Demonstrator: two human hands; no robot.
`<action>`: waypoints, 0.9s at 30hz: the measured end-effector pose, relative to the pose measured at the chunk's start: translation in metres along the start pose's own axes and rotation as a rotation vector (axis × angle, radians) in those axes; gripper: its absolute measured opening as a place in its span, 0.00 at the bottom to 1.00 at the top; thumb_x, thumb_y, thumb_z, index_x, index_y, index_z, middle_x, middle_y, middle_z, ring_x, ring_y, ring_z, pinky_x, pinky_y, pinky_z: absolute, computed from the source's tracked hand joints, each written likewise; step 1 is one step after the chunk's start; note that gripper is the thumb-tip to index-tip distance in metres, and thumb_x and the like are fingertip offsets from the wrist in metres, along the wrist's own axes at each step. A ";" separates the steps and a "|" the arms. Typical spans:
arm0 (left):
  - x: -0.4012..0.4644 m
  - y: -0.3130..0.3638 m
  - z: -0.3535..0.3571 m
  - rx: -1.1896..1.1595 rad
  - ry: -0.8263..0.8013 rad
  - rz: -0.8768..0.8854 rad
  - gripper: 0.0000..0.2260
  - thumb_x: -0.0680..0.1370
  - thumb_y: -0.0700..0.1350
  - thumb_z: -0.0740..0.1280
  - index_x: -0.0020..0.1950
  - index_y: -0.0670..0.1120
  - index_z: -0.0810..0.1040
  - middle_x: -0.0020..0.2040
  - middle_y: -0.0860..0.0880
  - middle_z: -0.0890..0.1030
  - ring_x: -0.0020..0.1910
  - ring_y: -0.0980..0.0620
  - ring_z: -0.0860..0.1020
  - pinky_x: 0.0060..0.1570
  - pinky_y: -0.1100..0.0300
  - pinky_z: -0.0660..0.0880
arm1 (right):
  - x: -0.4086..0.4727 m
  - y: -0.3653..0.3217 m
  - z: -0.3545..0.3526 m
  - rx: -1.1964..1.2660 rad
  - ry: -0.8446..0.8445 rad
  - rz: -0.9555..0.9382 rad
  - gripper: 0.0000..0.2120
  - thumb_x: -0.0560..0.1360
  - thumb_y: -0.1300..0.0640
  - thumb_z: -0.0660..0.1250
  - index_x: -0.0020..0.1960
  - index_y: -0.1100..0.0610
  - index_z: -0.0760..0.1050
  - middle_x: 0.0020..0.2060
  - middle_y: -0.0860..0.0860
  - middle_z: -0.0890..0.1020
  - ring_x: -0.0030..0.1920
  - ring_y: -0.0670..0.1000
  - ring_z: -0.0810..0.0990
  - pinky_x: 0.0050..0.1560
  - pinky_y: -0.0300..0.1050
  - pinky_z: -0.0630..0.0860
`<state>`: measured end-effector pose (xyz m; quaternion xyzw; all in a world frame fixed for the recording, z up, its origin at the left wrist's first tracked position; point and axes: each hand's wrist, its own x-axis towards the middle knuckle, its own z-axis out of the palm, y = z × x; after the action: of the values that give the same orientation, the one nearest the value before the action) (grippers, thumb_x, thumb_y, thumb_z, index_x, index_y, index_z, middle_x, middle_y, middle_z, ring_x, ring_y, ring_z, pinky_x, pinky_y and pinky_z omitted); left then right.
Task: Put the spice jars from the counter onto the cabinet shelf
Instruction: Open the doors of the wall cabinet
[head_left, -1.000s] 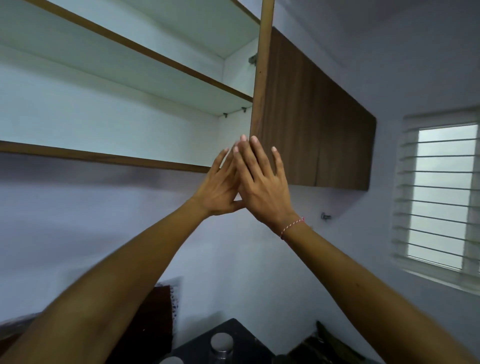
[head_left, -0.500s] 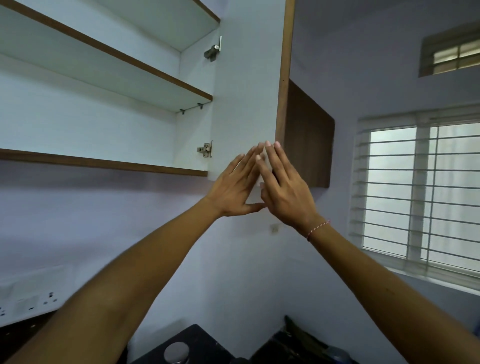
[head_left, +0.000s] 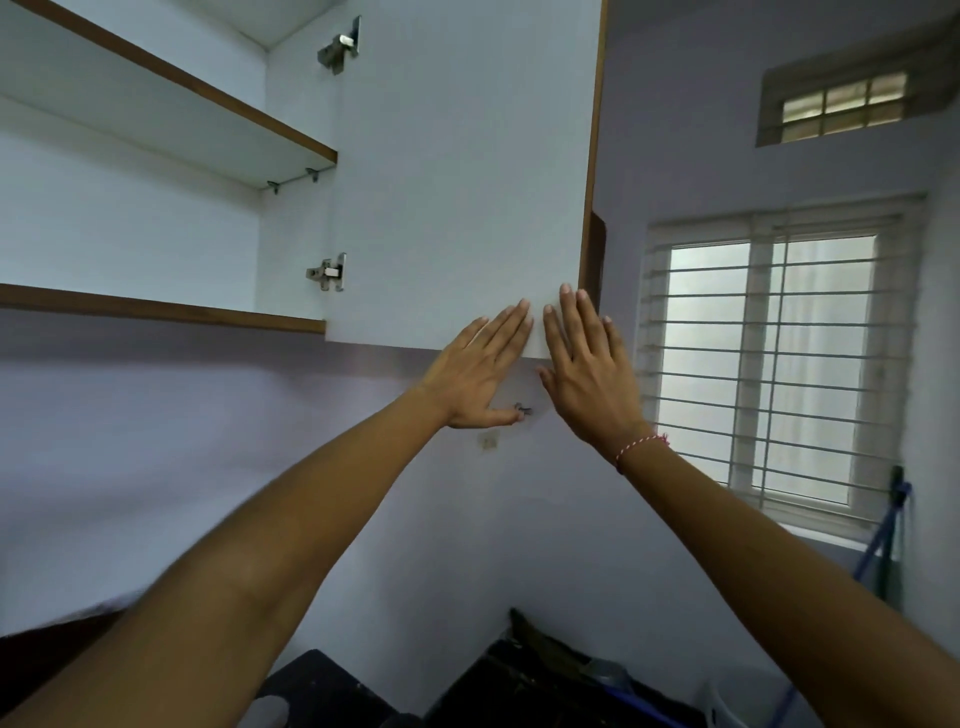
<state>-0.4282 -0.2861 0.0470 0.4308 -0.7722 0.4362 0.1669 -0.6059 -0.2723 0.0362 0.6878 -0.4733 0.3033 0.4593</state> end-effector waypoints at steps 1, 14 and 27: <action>0.004 0.004 0.007 -0.005 -0.024 -0.011 0.46 0.72 0.68 0.55 0.74 0.42 0.34 0.76 0.42 0.36 0.76 0.47 0.37 0.75 0.51 0.40 | 0.001 0.005 0.007 -0.009 -0.030 0.017 0.31 0.80 0.45 0.49 0.76 0.59 0.42 0.76 0.58 0.43 0.76 0.58 0.41 0.74 0.56 0.45; 0.017 0.024 0.043 -0.083 -0.099 -0.103 0.45 0.73 0.65 0.58 0.75 0.42 0.35 0.77 0.42 0.37 0.76 0.45 0.39 0.74 0.48 0.42 | -0.003 0.018 0.054 -0.012 -0.028 0.059 0.38 0.78 0.43 0.56 0.76 0.58 0.39 0.76 0.59 0.43 0.76 0.57 0.41 0.73 0.59 0.40; -0.214 0.029 0.094 -0.080 -0.330 -0.522 0.35 0.78 0.60 0.53 0.76 0.44 0.42 0.78 0.43 0.45 0.77 0.44 0.45 0.74 0.49 0.44 | -0.101 -0.191 0.086 0.698 -0.078 -0.014 0.32 0.78 0.43 0.53 0.76 0.58 0.49 0.75 0.62 0.52 0.76 0.61 0.50 0.74 0.55 0.50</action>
<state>-0.3180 -0.2444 -0.1573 0.6728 -0.6685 0.2722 0.1626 -0.4668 -0.2885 -0.1495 0.8178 -0.3536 0.4169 0.1801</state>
